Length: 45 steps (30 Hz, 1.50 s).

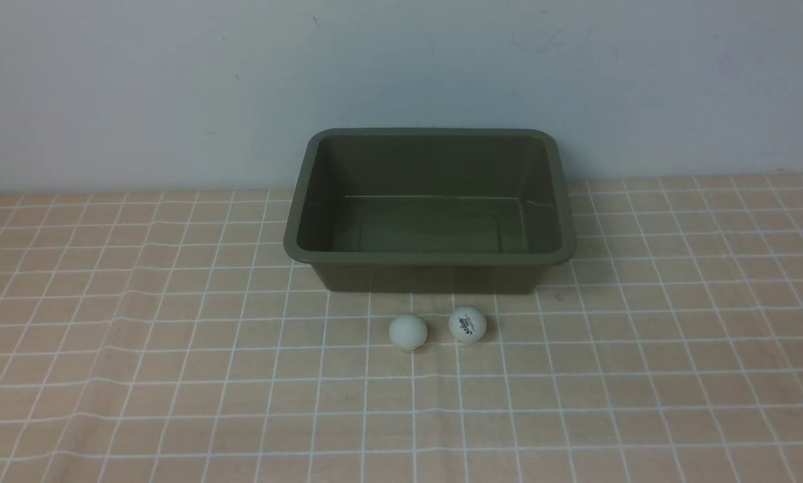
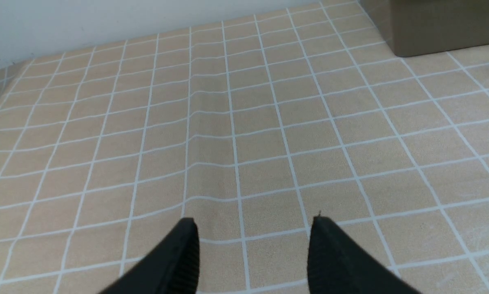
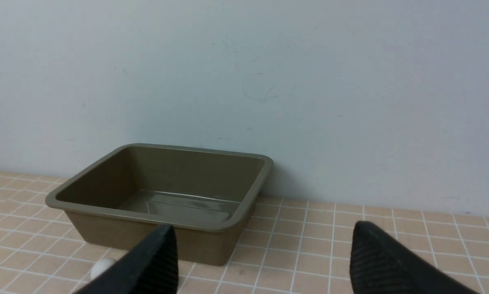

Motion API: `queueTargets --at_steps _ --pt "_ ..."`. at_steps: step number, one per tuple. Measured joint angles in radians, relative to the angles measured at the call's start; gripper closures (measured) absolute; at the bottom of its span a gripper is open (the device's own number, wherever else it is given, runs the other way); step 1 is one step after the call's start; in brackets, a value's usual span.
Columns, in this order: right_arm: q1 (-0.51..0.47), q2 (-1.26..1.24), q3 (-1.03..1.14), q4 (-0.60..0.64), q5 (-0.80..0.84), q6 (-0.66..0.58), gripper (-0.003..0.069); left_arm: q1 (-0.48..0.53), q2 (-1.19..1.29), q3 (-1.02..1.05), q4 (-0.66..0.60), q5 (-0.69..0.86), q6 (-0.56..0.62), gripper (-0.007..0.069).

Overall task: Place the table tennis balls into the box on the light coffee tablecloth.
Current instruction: 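Reach for and grasp a ping pong ball on the table beside the basket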

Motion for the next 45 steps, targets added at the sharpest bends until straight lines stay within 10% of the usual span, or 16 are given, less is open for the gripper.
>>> queueTargets --at_steps 17,36,45 --pt "0.000 0.000 0.000 0.018 0.001 0.000 0.0147 0.000 0.000 0.007 0.002 -0.067 0.044 0.0327" --pt "0.000 0.000 0.001 0.030 0.084 0.000 0.0147 0.000 0.000 0.009 -0.506 -0.345 -0.001 0.0327" --pt "0.000 0.000 0.001 0.153 0.101 -0.056 0.0147 0.000 0.024 -0.158 -0.559 -0.064 0.009 0.0327"
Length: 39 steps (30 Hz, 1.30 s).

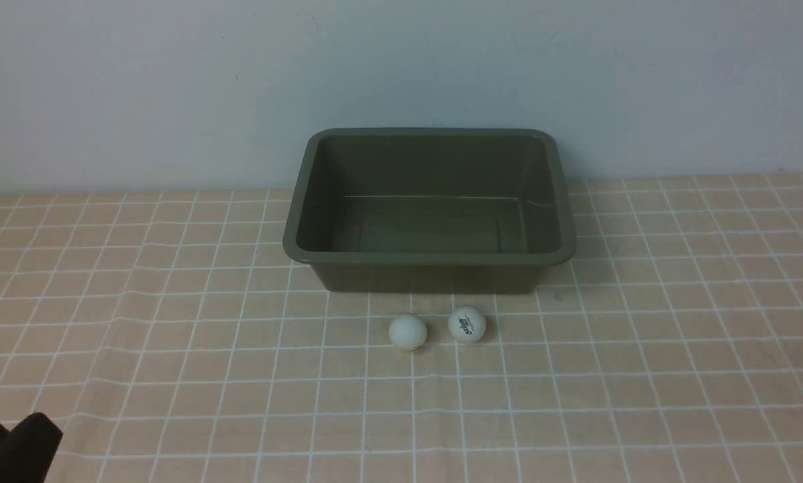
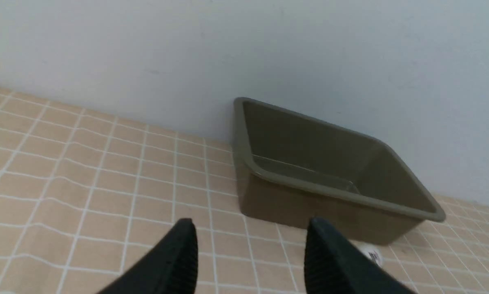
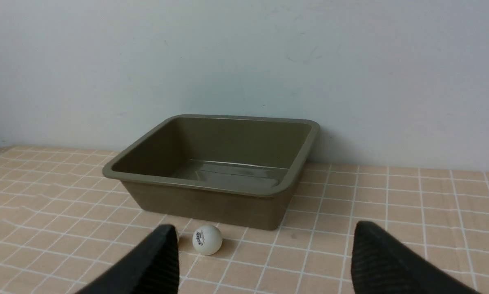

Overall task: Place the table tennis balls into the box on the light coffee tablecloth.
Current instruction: 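Reach for and grasp a ping pong ball on the table beside the basket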

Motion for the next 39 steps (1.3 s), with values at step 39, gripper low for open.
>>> queueTargets --at_steps 39 --pt "0.000 0.264 0.000 0.384 0.036 -0.588 0.0147 0.000 1.029 -0.468 -0.737 0.253 1.224 0.0230"
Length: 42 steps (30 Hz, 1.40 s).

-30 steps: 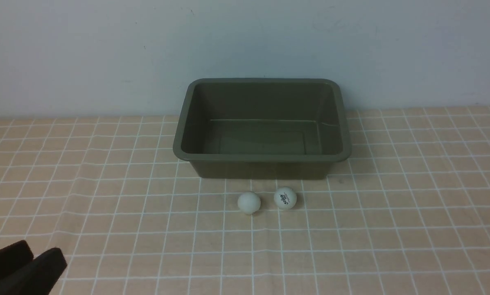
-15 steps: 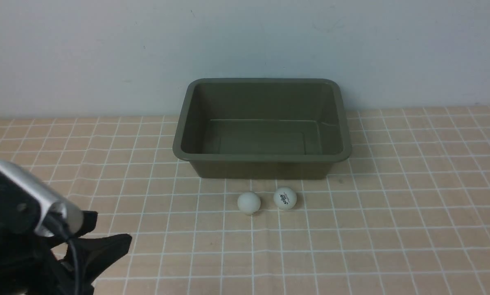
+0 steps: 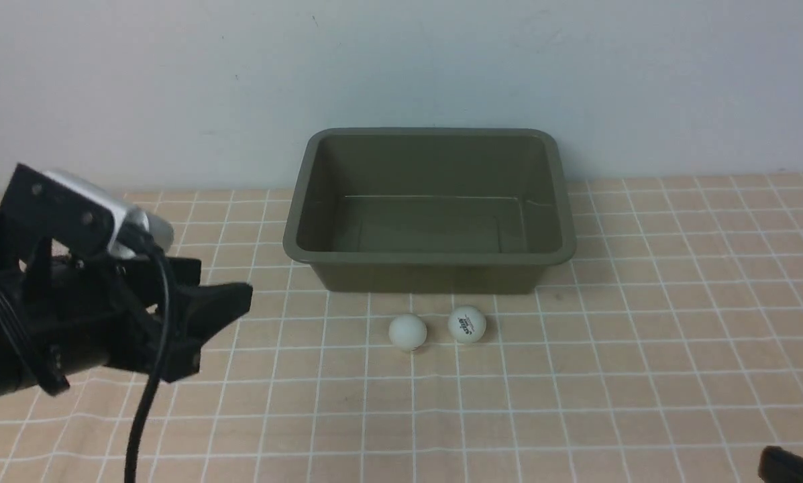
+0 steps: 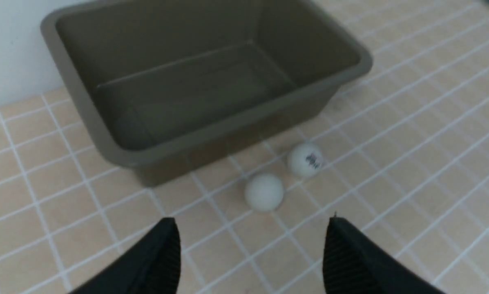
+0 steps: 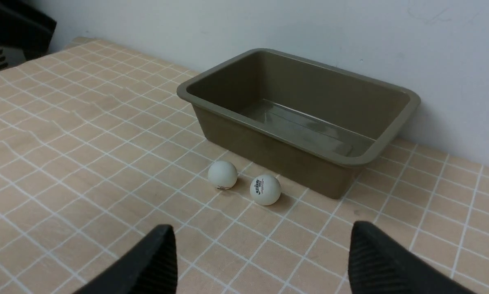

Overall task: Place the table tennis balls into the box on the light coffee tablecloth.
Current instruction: 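Reach for and grasp a ping pong ball on the table beside the basket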

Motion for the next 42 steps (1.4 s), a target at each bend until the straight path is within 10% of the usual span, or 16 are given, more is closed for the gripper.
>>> queueTargets --at_steps 8,16,20,42 --pt "0.000 0.021 0.000 0.014 -0.014 -0.034 0.0147 0.000 0.001 -0.040 -0.057 0.231 -0.063 0.0230" --pt "0.000 0.021 0.000 0.015 -0.017 -0.041 0.0147 0.000 0.001 -0.044 0.590 0.169 -0.515 0.0230" --pt "0.000 0.021 0.000 0.016 -0.027 -0.044 0.0147 0.000 0.026 -0.044 0.693 0.112 -0.683 0.0230" --pt "0.000 0.021 0.000 0.020 -0.047 -0.066 0.0147 -0.341 0.482 -0.224 0.557 -0.178 -0.549 0.0230"
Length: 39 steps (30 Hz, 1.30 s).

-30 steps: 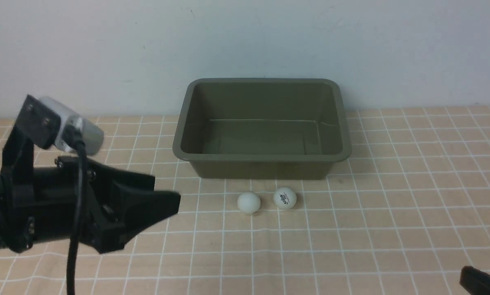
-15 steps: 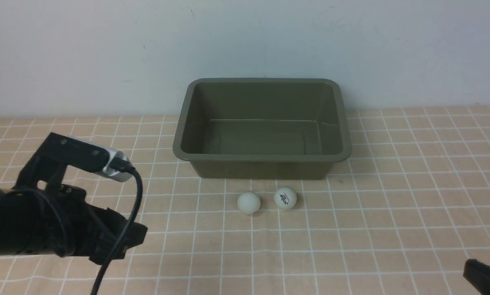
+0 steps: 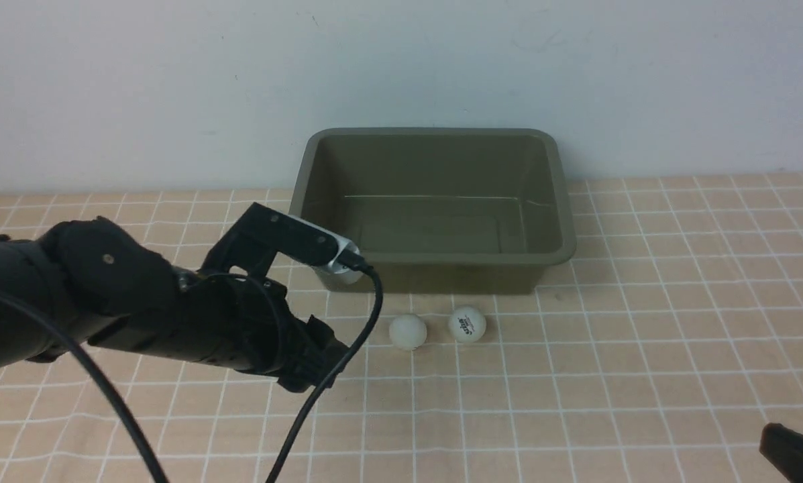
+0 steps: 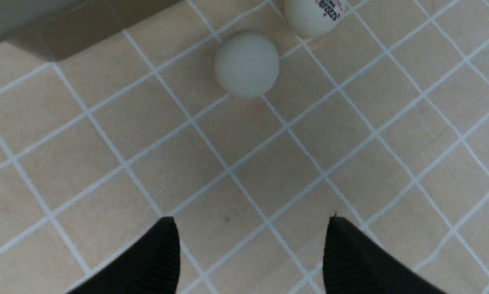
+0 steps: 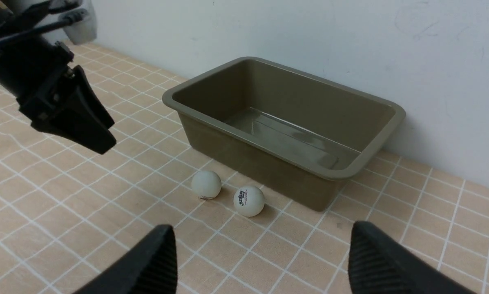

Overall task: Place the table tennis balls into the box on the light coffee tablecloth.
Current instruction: 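Reach for and grasp a ping pong ball on the table beside the basket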

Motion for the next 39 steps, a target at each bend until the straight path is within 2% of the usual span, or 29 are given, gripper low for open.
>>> queueTargets --at_steps 7,11,23,39 --pt "0.000 0.000 0.000 0.009 0.000 0.000 0.0147 -0.076 0.107 -0.079 -0.015 -0.032 0.002 0.0228" --pt "0.000 0.000 0.000 0.015 0.003 0.000 0.0147 -0.111 0.186 -0.138 -0.023 -0.049 0.028 0.0200" --pt "0.000 0.000 0.000 0.015 0.037 0.001 0.0147 -0.116 0.284 -0.181 -0.037 -0.177 0.049 0.0186" --pt "0.000 0.000 0.000 0.015 0.038 0.001 0.0147 -0.119 0.384 -0.241 -0.046 -0.203 0.060 0.0186"
